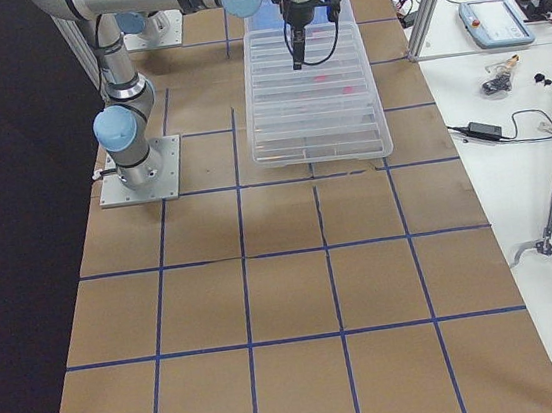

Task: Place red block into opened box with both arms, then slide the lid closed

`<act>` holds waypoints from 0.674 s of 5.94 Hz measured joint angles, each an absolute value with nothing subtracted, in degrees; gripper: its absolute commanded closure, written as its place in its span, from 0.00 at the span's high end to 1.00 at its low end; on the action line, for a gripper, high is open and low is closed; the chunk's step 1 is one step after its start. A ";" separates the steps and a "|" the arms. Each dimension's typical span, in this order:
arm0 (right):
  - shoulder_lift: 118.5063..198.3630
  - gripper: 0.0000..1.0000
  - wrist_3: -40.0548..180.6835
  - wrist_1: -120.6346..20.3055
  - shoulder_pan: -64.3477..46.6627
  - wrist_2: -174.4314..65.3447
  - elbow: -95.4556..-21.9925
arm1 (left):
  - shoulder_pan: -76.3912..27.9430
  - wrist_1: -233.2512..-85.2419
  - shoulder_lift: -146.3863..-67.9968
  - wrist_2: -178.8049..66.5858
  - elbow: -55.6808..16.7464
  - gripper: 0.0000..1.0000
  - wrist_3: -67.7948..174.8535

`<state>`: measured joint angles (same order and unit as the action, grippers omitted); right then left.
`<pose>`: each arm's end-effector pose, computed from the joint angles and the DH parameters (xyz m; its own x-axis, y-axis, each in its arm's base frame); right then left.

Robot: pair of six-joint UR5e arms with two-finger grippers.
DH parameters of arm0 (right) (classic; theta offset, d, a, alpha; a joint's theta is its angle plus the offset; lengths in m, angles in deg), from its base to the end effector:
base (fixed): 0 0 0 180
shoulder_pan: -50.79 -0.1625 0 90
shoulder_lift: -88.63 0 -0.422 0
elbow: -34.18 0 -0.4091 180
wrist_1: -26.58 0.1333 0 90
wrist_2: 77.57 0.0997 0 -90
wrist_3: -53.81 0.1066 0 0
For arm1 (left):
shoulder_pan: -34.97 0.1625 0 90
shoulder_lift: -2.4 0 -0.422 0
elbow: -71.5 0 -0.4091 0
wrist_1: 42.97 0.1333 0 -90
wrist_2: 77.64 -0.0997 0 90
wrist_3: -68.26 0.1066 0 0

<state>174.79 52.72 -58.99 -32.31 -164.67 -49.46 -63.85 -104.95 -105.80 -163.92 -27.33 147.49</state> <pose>0.0736 -0.5459 0.4918 -0.9934 0.1028 -0.0512 0.1012 0.9943 0.0324 -0.2302 -0.5692 0.2728 -0.0336 0.9994 -0.0049 0.9972 0.0332 -0.0670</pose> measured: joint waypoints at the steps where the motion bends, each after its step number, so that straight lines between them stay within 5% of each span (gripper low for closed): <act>1: 174.95 1.00 53.47 -58.72 -33.48 -164.48 -49.68 | -64.02 -101.89 -109.20 -163.97 -28.16 0.05 147.69; 3: 175.03 1.00 54.80 -58.64 -35.55 -164.95 -49.85 | -64.24 -98.73 -113.54 -164.24 -28.45 0.13 148.16; 4: 175.11 1.00 55.10 -58.66 -35.88 -165.06 -49.90 | -64.25 -97.75 -114.74 -164.26 -28.49 0.35 148.45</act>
<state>175.11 55.10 -58.66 -35.88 -165.06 -49.90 -64.25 -97.75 -114.74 -164.26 -28.49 148.45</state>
